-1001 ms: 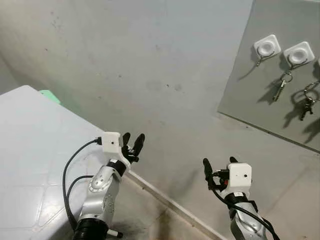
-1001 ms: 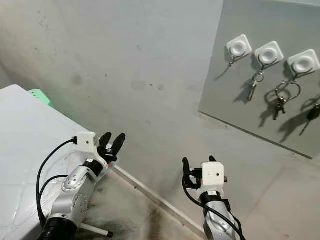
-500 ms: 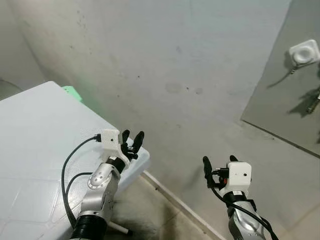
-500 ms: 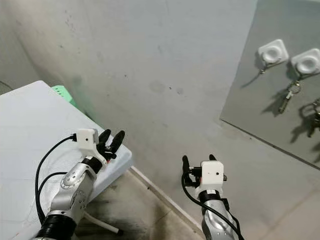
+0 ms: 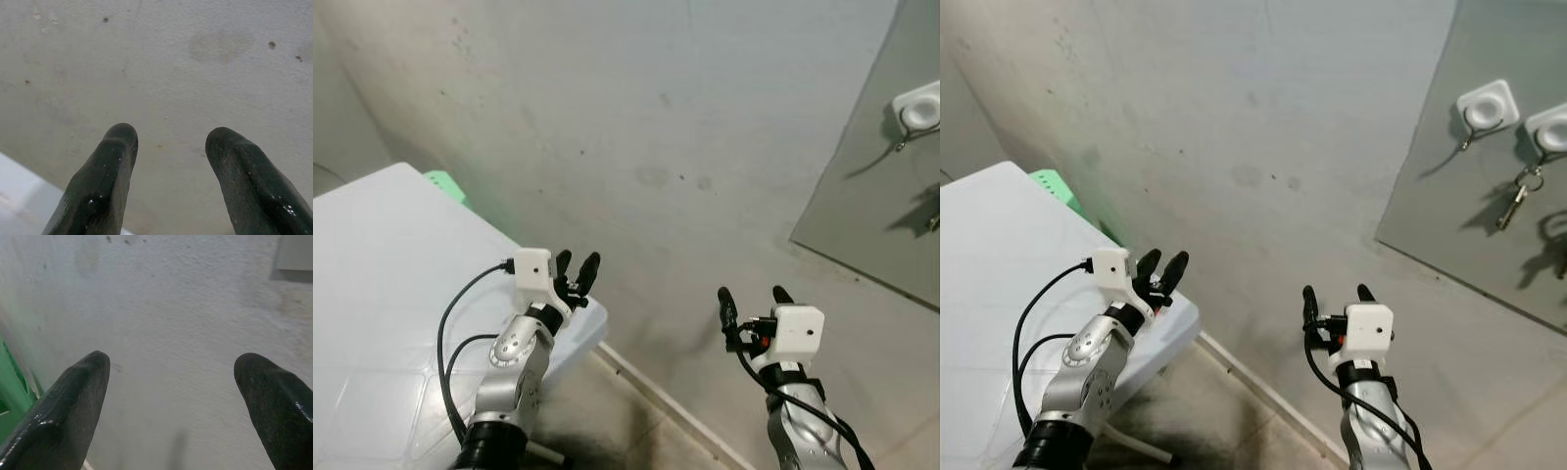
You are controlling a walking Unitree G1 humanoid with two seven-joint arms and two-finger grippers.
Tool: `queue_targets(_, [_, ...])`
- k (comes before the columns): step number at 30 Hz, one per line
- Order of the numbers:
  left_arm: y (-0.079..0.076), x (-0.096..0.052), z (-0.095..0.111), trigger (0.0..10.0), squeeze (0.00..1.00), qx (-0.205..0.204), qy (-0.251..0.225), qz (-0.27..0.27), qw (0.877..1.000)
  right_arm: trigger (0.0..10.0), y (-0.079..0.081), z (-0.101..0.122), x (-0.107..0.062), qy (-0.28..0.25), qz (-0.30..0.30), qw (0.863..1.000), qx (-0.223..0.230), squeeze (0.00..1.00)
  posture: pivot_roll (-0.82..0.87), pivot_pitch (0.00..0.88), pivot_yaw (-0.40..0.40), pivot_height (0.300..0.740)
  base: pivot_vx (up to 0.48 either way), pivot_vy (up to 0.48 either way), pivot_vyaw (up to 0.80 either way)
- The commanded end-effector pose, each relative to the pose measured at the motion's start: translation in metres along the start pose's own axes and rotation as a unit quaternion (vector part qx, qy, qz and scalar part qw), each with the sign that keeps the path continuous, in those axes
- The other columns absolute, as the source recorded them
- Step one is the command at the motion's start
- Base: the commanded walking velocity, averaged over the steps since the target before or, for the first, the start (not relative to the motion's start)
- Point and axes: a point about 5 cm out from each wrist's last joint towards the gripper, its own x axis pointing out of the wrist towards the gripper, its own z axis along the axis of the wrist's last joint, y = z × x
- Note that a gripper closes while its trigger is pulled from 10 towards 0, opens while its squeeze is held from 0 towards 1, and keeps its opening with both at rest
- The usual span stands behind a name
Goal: Hang keys on a hook
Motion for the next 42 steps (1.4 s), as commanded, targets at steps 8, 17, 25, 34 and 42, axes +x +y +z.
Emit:
queue_targets(8, [0.0011,-0.0022,0.0003,10.0,0.0,-0.004,0.007,0.002,1.0,10.0,0.0051,0.0075,0.003,-0.011,0.017,1.0,0.008,0.0,-0.02,0.0,0.021,0.74,0.0,0.0,0.8])
queue_targets(17, [0.0041,-0.0009,0.0015,10.0,0.0,0.001,0.011,0.017,1.0,10.0,0.0064,0.0046,0.0013,-0.002,0.027,1.0,0.008,0.0,-0.01,0.0,0.014,0.74,0.0,0.255,0.8])
queue_targets(25, [0.003,-0.0001,-0.0013,10.0,0.0,-0.002,0.023,0.022,0.999,10.0,0.0043,0.0037,-0.0004,0.003,0.03,1.0,0.006,0.0,-0.02,0.0,0.01,0.74,0.0,0.0,0.8])
queue_targets(34, [0.0024,0.001,-0.0021,10.0,0.0,-0.002,0.028,0.023,0.999,10.0,0.0019,0.0034,-0.0013,0.006,0.031,0.999,0.004,0.0,-0.02,0.0,0.011,0.74,0.0,0.0,0.8])
queue_targets(42, [0.0025,0.0025,-0.0016,10.0,0.0,0.0,0.03,0.025,0.999,10.0,0.0007,0.0035,-0.0008,0.006,0.032,0.999,0.003,0.0,-0.02,0.0,0.01,0.74,0.0,0.0,0.8])
